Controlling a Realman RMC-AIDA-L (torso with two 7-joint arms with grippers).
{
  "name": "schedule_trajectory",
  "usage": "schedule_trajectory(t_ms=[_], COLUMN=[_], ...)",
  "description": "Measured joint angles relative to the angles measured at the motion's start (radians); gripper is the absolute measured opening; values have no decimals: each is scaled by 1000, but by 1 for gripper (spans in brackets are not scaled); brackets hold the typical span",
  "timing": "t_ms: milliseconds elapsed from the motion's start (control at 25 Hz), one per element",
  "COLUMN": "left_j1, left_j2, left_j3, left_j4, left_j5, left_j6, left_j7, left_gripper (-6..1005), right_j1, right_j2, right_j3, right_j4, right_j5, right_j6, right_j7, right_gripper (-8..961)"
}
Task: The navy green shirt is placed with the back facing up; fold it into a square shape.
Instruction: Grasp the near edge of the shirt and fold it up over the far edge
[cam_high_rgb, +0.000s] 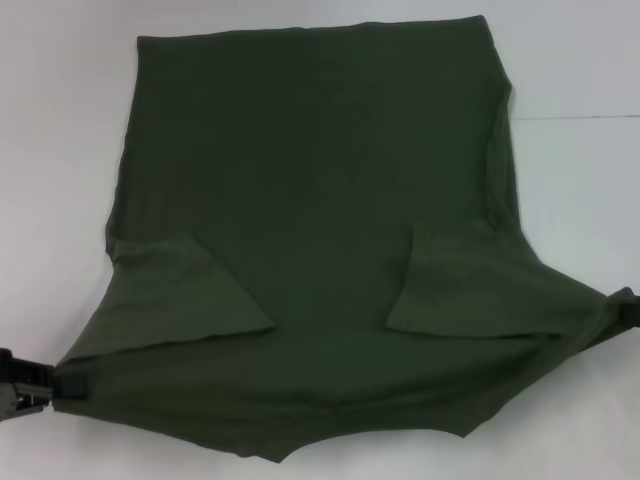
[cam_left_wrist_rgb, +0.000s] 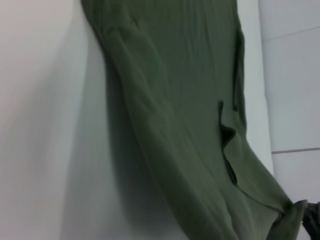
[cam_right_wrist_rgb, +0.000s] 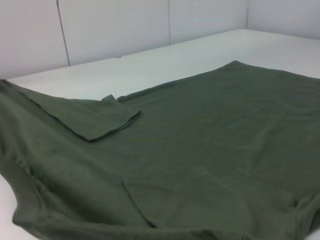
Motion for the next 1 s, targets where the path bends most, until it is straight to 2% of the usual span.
schedule_trajectory(t_ms=[200, 440, 680, 1000], left_j1=[0, -38, -100, -183], left_j2=[0, 0, 12, 14], left_j3=[-7, -7, -6, 3], left_j4=[-3, -17, -54, -107], left_j5=[-17, -74, -136, -202], left_j6=[2, -54, -171, -369], left_j7=[15, 15, 7, 16], left_gripper=[42, 42, 42, 41], right_j1=[-10, 16, 73, 158], right_j2=[0, 13, 40, 88], right_j3=[26, 91, 95, 90], right_j4=[2, 3, 4, 4], right_j5=[0, 10, 60, 101], right_j6=[-1, 7, 93, 305], right_j7=[-12, -13, 29, 95], right_gripper=[35, 35, 35, 36])
